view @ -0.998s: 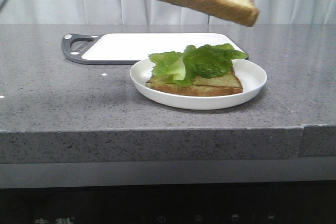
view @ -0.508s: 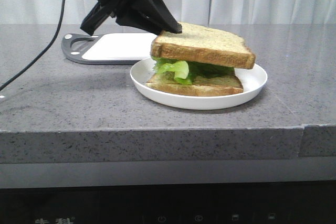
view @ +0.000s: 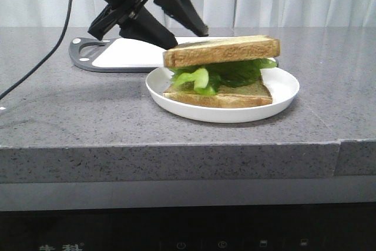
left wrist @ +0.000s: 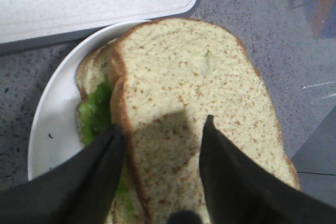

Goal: Left arm grabs bread, right arm adds lettuce

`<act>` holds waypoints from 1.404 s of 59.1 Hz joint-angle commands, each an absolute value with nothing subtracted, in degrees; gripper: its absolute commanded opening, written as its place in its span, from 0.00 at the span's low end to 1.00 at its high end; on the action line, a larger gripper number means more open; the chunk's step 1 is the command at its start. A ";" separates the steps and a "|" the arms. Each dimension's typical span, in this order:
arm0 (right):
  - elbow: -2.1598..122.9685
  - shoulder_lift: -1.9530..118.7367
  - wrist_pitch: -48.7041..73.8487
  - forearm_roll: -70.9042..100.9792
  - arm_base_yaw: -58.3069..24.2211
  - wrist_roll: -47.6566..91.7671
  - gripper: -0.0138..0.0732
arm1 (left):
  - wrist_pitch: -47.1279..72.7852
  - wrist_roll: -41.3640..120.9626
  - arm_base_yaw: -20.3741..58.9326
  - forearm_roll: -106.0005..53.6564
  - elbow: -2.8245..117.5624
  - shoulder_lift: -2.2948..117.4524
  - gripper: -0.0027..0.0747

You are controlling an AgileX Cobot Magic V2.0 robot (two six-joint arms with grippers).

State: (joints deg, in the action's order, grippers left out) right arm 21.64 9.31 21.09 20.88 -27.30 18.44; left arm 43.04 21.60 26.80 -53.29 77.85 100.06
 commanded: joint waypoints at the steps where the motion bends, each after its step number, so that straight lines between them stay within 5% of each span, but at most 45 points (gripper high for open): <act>1: 23.08 9.94 16.81 21.51 -27.27 18.77 0.09 | 42.37 22.62 26.30 -55.55 79.71 95.28 0.60; 10: 23.08 9.94 16.80 21.94 -27.27 18.77 0.09 | 42.52 22.75 23.90 -54.20 79.71 91.16 0.56; 21: 23.08 9.94 14.57 21.94 -27.27 18.77 0.09 | 42.59 22.85 22.01 -51.11 79.71 86.58 0.00; 38: 23.08 9.94 12.42 21.94 -23.34 18.77 0.09 | 31.32 22.85 24.68 -36.60 74.02 75.19 0.01; 61: 23.08 9.94 12.48 21.94 -21.96 18.77 0.09 | 12.13 22.85 29.96 -29.57 45.27 46.70 0.01; 83: 23.08 9.94 12.84 21.94 -21.97 18.77 0.09 | 11.41 22.85 29.96 -26.83 27.77 22.91 0.01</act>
State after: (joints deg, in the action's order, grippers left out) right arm 21.64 9.31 16.75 21.38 -22.30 18.44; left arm 15.66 22.73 29.53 -26.47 27.57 25.39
